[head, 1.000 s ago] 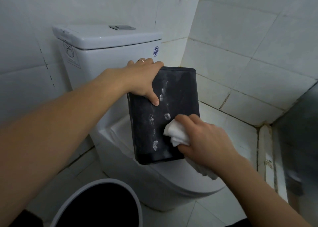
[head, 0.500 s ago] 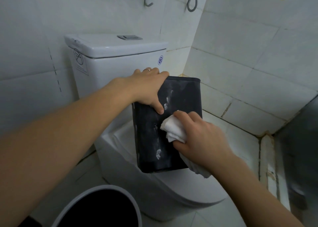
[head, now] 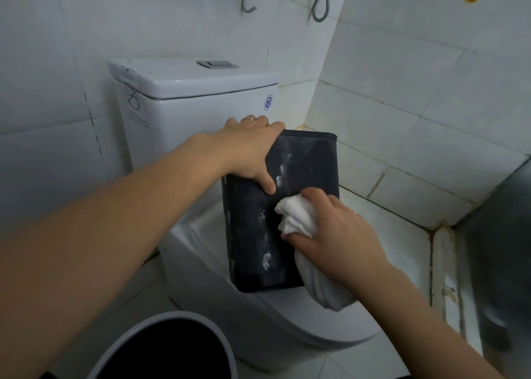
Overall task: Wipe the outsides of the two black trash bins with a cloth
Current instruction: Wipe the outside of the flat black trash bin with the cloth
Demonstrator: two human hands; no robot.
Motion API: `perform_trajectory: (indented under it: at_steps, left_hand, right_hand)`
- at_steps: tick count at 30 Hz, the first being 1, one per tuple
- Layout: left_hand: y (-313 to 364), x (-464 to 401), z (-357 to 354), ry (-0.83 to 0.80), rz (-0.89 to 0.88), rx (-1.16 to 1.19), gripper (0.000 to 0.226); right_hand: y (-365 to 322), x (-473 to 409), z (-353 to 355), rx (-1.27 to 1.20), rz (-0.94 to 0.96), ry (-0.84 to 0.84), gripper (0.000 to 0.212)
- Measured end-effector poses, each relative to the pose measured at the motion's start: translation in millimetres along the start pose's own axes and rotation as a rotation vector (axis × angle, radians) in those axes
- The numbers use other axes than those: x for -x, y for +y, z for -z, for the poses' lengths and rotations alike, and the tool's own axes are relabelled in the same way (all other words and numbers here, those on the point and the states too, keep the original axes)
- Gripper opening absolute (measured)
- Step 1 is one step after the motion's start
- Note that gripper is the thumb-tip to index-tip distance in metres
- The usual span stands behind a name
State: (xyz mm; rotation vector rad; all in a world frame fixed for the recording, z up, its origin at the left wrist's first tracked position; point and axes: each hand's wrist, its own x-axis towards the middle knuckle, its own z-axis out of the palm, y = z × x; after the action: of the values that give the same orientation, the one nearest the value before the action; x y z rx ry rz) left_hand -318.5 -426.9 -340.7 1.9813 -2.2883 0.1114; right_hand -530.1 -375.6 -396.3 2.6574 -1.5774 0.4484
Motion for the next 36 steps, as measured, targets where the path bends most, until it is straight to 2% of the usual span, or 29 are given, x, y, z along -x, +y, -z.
perform_trajectory:
  at_steps: [6,11,15,20,29,36]
  left_hand:
    - [1.4,2.0,0.8,0.002,-0.002,-0.008,0.106]
    - [2.6,3.7,1.4,0.008,-0.008,-0.006,0.105]
    - [2.3,4.2,1.9,0.01,-0.004,-0.004,0.104]
    - [3.0,5.5,2.6,0.01,0.0,-0.009,0.103]
    - [3.5,4.5,3.0,0.002,-0.001,-0.02,0.105]
    - [3.0,4.5,3.0,-0.009,0.006,-0.006,0.105]
  right_hand:
    - [-11.4,-10.4,-1.0,0.185,-0.03,0.041,0.085]
    - [-7.5,-3.1,-11.0,0.135,-0.046,0.124,0.074]
    - [-11.3,1.3,-18.9,0.134,-0.05,0.167,0.078]
    - [-11.1,-2.2,-27.0,0.095,-0.063,0.244,0.054]
    - [-3.6,-3.1,-16.5,0.049,-0.001,0.202,0.052]
    - [-4.6,0.4,-19.1,0.193,0.016,0.202,0.053]
